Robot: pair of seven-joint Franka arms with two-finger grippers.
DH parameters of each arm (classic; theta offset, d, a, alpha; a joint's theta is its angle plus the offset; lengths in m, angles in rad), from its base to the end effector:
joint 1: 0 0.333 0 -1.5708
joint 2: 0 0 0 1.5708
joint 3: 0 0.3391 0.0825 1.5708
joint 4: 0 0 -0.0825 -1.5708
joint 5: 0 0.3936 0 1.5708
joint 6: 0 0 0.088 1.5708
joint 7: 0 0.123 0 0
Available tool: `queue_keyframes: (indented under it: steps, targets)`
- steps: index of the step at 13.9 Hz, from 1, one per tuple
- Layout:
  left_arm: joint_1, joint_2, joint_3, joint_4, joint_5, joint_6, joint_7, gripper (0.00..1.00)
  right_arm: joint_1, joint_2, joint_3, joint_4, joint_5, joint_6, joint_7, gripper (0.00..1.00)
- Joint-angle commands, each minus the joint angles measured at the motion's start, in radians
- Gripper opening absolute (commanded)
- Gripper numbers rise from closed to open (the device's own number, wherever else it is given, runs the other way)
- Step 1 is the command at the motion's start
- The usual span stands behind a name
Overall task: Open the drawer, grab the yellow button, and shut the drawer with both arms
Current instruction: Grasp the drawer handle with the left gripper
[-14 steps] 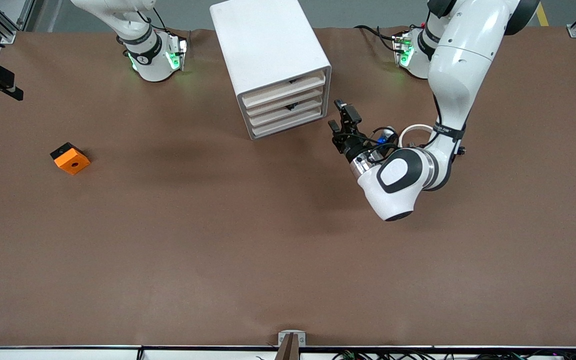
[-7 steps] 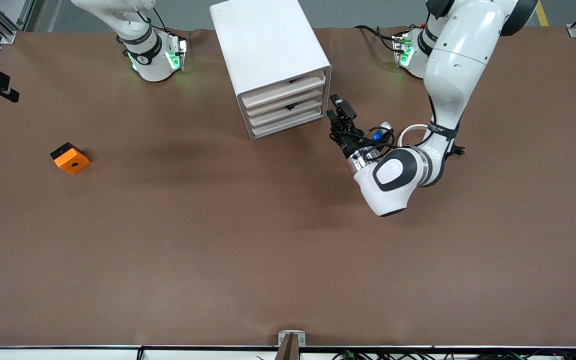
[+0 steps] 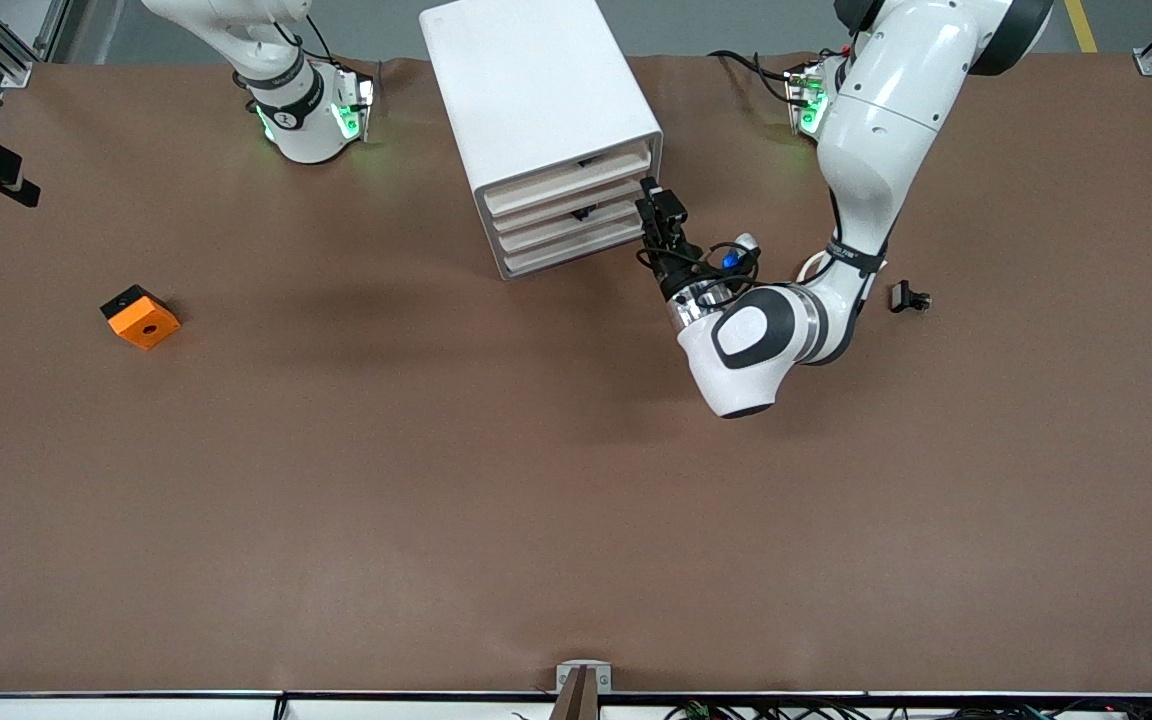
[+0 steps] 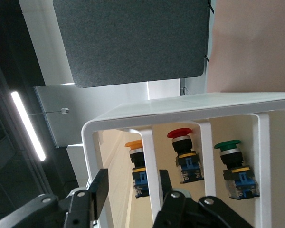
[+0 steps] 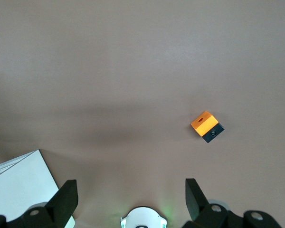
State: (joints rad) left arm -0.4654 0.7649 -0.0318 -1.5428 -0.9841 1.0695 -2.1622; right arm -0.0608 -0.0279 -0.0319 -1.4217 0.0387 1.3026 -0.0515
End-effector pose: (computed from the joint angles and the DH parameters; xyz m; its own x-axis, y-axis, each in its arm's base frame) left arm 0.4692 -0.3931 0.2463 -0.3225 0.9424 -0.0888 0.0484 -0.0772 -0.9958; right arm 0.5206 -0.0432 0.6944 0.9956 -0.0305 -0.0888 -0.0345 -0.9985 -0.0436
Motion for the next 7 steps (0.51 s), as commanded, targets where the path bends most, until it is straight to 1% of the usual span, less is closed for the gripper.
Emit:
queue_keyframes:
  steps: [1, 6, 7]
  targets:
    - [-0.012, 0.01, 0.001, -0.005, -0.031, 0.006, -0.019, 0.5, -0.002, -0.026, 0.004, -0.023, 0.012, 0.006, 0.013, 1.0]
    - [-0.038, 0.022, 0.001, -0.008, -0.031, 0.018, -0.019, 0.5, -0.001, -0.024, 0.006, -0.023, 0.012, 0.007, 0.013, 1.0]
    - [-0.048, 0.018, 0.001, -0.02, -0.031, 0.018, -0.019, 0.5, -0.001, -0.024, 0.006, -0.022, 0.012, 0.006, 0.013, 1.0]
